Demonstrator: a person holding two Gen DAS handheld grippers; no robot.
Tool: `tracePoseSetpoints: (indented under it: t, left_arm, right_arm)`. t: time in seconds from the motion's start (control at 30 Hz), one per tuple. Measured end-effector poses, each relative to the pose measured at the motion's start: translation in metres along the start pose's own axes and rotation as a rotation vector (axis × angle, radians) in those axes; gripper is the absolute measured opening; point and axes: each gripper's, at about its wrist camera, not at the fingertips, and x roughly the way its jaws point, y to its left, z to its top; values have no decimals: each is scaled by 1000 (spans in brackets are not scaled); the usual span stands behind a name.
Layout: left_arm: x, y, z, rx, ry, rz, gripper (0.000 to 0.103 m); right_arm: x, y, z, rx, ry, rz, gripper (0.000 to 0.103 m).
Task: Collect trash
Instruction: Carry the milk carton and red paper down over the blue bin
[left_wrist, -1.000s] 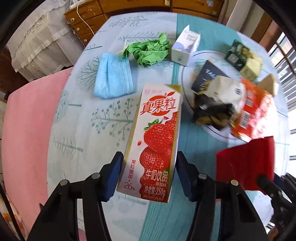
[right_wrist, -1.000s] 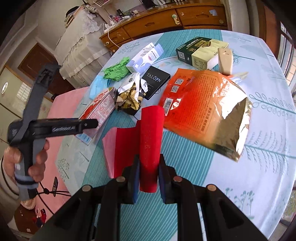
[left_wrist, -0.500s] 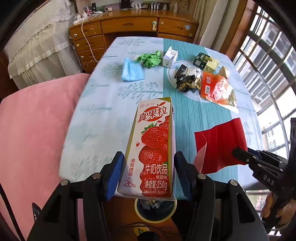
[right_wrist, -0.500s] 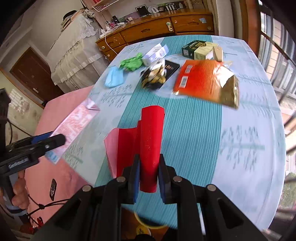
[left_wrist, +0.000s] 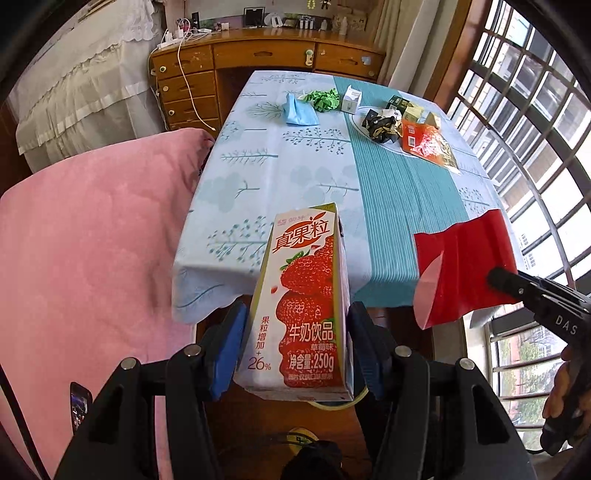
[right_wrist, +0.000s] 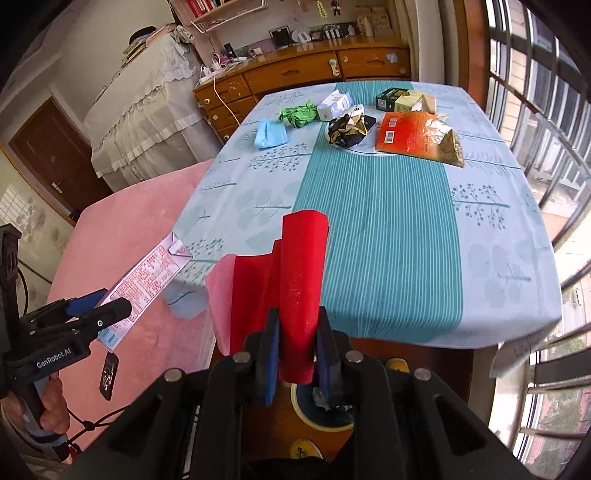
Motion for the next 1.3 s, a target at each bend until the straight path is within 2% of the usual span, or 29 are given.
tracePoseSetpoints:
  t: [0.27,0.53,0.7,0.87,1.07,1.3]
  left_arm:
    - [-3,10,-26,1,9,-34,55]
    - [18,-7,-47,1,81,-42,55]
    - [42,-21,-64,-10,162,-23,55]
    - [82,-31,-85,-45,250,5,55]
    - [155,-45,-117,-137,330,14,55]
    - [246,-50,-165,-180,398,19,55]
  right_arm:
    - [-22,16,-25,13,-29,-52,17]
    - [-12,19,-42,-41,22,-88,17]
    - [18,11,-58,-62,105,-81,17]
    - [60,0,-75,-126,204,-81,17]
    - [116,-7,-116,-249,319,-77,17]
    - [191,-30,-169,-273,417,-125,18]
